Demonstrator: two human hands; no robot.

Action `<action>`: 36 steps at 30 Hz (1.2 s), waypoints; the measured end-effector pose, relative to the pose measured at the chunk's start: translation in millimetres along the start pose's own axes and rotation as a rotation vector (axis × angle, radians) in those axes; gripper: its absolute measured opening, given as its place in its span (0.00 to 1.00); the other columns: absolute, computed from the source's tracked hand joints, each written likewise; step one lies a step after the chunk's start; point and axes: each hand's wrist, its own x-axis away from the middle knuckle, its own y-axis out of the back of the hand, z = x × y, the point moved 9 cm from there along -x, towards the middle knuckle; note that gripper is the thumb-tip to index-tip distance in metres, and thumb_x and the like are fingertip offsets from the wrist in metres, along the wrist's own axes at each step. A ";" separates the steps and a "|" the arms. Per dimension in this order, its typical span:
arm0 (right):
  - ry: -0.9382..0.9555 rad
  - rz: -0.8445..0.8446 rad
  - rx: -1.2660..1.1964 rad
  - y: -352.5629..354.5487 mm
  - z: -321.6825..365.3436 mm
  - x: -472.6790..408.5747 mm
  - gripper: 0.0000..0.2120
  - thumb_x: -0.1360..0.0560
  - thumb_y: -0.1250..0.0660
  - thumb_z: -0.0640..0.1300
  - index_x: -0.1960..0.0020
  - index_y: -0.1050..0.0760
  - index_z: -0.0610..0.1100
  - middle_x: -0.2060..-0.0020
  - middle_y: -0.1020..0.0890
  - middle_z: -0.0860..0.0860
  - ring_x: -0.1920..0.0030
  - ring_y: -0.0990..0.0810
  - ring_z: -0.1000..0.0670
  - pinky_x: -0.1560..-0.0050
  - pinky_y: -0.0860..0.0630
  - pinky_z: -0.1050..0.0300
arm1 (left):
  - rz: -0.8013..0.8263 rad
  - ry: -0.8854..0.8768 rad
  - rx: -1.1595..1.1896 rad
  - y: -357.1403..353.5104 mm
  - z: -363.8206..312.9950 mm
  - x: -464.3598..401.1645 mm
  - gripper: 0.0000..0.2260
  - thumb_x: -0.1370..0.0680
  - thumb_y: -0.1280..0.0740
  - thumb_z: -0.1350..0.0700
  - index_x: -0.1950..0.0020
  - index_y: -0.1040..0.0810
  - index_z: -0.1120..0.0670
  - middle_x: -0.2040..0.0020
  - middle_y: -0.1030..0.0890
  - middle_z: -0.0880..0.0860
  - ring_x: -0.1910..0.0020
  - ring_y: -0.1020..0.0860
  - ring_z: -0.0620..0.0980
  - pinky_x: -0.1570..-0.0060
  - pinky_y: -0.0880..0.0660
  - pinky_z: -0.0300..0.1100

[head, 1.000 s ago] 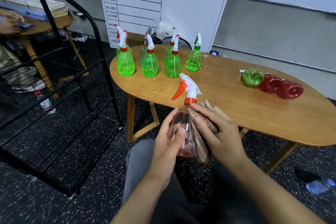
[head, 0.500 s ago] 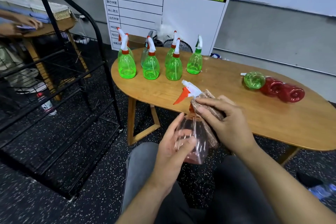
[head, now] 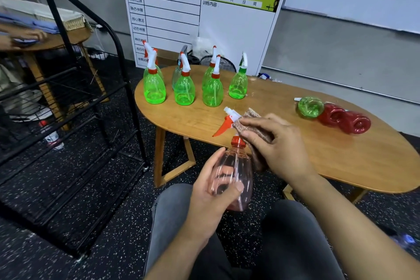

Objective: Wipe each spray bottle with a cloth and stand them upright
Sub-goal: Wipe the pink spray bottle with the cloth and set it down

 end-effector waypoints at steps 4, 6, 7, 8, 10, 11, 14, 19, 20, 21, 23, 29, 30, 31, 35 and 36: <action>-0.018 0.031 -0.104 -4.5 -0.6 2.6 0.16 0.27 0.30 0.58 0.40 0.19 0.60 0.51 0.20 0.64 0.51 0.20 0.63 0.53 0.26 0.72 | 0.016 -0.002 -0.004 1.9 -0.9 1.1 0.33 0.26 0.24 0.58 0.23 0.28 0.44 0.40 0.15 0.55 0.42 0.15 0.53 0.48 0.18 0.41; -0.001 0.084 -0.118 -8.3 1.9 2.8 0.16 0.28 0.30 0.60 0.41 0.19 0.60 0.52 0.20 0.63 0.51 0.20 0.62 0.54 0.26 0.72 | 0.020 0.005 -0.003 2.3 -0.5 0.9 0.33 0.26 0.24 0.58 0.23 0.28 0.44 0.40 0.14 0.54 0.42 0.15 0.52 0.49 0.18 0.40; -0.003 0.072 -0.103 -6.3 0.9 1.4 0.17 0.28 0.31 0.60 0.40 0.19 0.60 0.51 0.20 0.64 0.52 0.21 0.63 0.55 0.26 0.72 | 0.025 0.009 -0.004 1.5 -0.8 0.8 0.33 0.26 0.24 0.58 0.23 0.28 0.44 0.41 0.14 0.54 0.42 0.15 0.52 0.49 0.18 0.41; -0.017 0.034 -0.082 -2.0 -2.1 -0.9 0.17 0.28 0.31 0.60 0.40 0.19 0.60 0.51 0.20 0.64 0.52 0.21 0.64 0.55 0.26 0.72 | 0.033 0.012 -0.005 0.4 -0.8 0.8 0.33 0.26 0.23 0.57 0.23 0.28 0.43 0.41 0.14 0.54 0.42 0.15 0.52 0.48 0.18 0.42; -0.047 -0.044 -0.062 6.9 -8.0 -3.4 0.19 0.28 0.30 0.60 0.39 0.18 0.58 0.51 0.20 0.64 0.53 0.22 0.65 0.54 0.27 0.73 | 0.040 0.015 -0.004 -0.5 0.0 1.0 0.34 0.28 0.22 0.53 0.23 0.28 0.43 0.39 0.15 0.55 0.40 0.15 0.53 0.47 0.18 0.43; -0.048 -0.039 -0.080 6.7 -8.7 -2.6 0.19 0.28 0.30 0.60 0.39 0.18 0.57 0.52 0.20 0.63 0.53 0.22 0.64 0.54 0.28 0.73 | 0.041 0.016 -0.003 -0.6 -0.1 1.2 0.35 0.29 0.21 0.51 0.23 0.28 0.42 0.39 0.15 0.56 0.40 0.15 0.54 0.46 0.18 0.44; -0.014 0.106 -0.151 -7.5 -1.7 3.7 0.17 0.28 0.29 0.60 0.41 0.17 0.58 0.53 0.19 0.60 0.53 0.20 0.59 0.56 0.26 0.69 | 0.031 0.016 0.001 2.3 1.0 1.5 0.34 0.28 0.23 0.56 0.23 0.28 0.43 0.40 0.15 0.57 0.42 0.15 0.53 0.48 0.18 0.41; -0.053 -0.041 -0.089 8.2 -8.8 -1.3 0.16 0.27 0.27 0.55 0.40 0.17 0.57 0.51 0.18 0.62 0.51 0.20 0.62 0.52 0.27 0.73 | 0.066 0.026 -0.004 -3.8 4.0 2.3 0.36 0.29 0.22 0.51 0.22 0.29 0.42 0.38 0.16 0.58 0.40 0.15 0.55 0.47 0.18 0.44; -0.058 -0.043 -0.097 7.5 -10.2 -1.0 0.16 0.26 0.26 0.53 0.40 0.16 0.55 0.51 0.18 0.61 0.51 0.20 0.61 0.52 0.27 0.72 | 0.068 0.025 -0.003 -4.5 3.3 3.1 0.37 0.30 0.22 0.49 0.22 0.29 0.42 0.38 0.16 0.57 0.40 0.16 0.55 0.47 0.18 0.44; -0.053 -0.017 -0.106 3.8 -9.9 0.0 0.15 0.26 0.25 0.52 0.40 0.15 0.54 0.52 0.18 0.60 0.51 0.20 0.60 0.52 0.27 0.72 | 0.067 0.021 -0.004 -4.1 2.8 3.1 0.37 0.30 0.22 0.49 0.23 0.29 0.42 0.38 0.16 0.57 0.40 0.15 0.55 0.47 0.17 0.44; -0.036 0.044 -0.096 -2.9 -7.4 2.1 0.15 0.26 0.24 0.50 0.40 0.15 0.54 0.52 0.18 0.59 0.51 0.19 0.58 0.53 0.27 0.71 | 0.068 0.018 -0.005 -3.4 1.9 3.5 0.37 0.30 0.22 0.49 0.23 0.29 0.43 0.39 0.16 0.57 0.41 0.15 0.55 0.48 0.17 0.44; -0.040 -0.079 -0.106 9.0 -1.9 -3.2 0.15 0.25 0.25 0.49 0.38 0.15 0.50 0.51 0.17 0.58 0.51 0.20 0.62 0.52 0.28 0.73 | 0.110 0.042 -0.044 -8.5 5.1 6.2 0.37 0.30 0.23 0.50 0.22 0.30 0.42 0.41 0.16 0.49 0.40 0.16 0.52 0.49 0.17 0.47; -0.027 -0.065 -0.097 6.7 0.8 -2.7 0.15 0.25 0.25 0.49 0.38 0.15 0.50 0.51 0.18 0.58 0.51 0.20 0.61 0.52 0.28 0.73 | 0.110 0.044 -0.044 -8.7 5.3 7.0 0.37 0.30 0.23 0.50 0.22 0.30 0.42 0.41 0.16 0.49 0.40 0.16 0.52 0.49 0.17 0.46; -0.016 -0.050 -0.089 4.7 2.7 -2.6 0.15 0.25 0.25 0.49 0.39 0.15 0.50 0.52 0.18 0.58 0.51 0.20 0.60 0.52 0.28 0.73 | 0.110 0.046 -0.043 -8.1 5.0 7.1 0.37 0.30 0.23 0.50 0.22 0.30 0.42 0.41 0.16 0.49 0.40 0.16 0.53 0.49 0.17 0.46; 0.005 -0.011 -0.117 3.9 6.1 -5.7 0.16 0.26 0.26 0.52 0.39 0.15 0.51 0.51 0.17 0.58 0.50 0.19 0.58 0.52 0.25 0.70 | 0.115 0.048 -0.036 -7.0 4.3 6.1 0.37 0.30 0.23 0.49 0.22 0.30 0.42 0.40 0.16 0.50 0.39 0.16 0.53 0.48 0.17 0.45; 0.022 0.017 -0.115 0.8 8.9 -5.1 0.16 0.26 0.26 0.53 0.39 0.15 0.52 0.50 0.17 0.58 0.50 0.19 0.58 0.52 0.23 0.69 | 0.114 0.046 -0.034 -6.9 3.9 6.1 0.37 0.30 0.23 0.49 0.22 0.30 0.42 0.40 0.16 0.50 0.39 0.16 0.53 0.48 0.17 0.45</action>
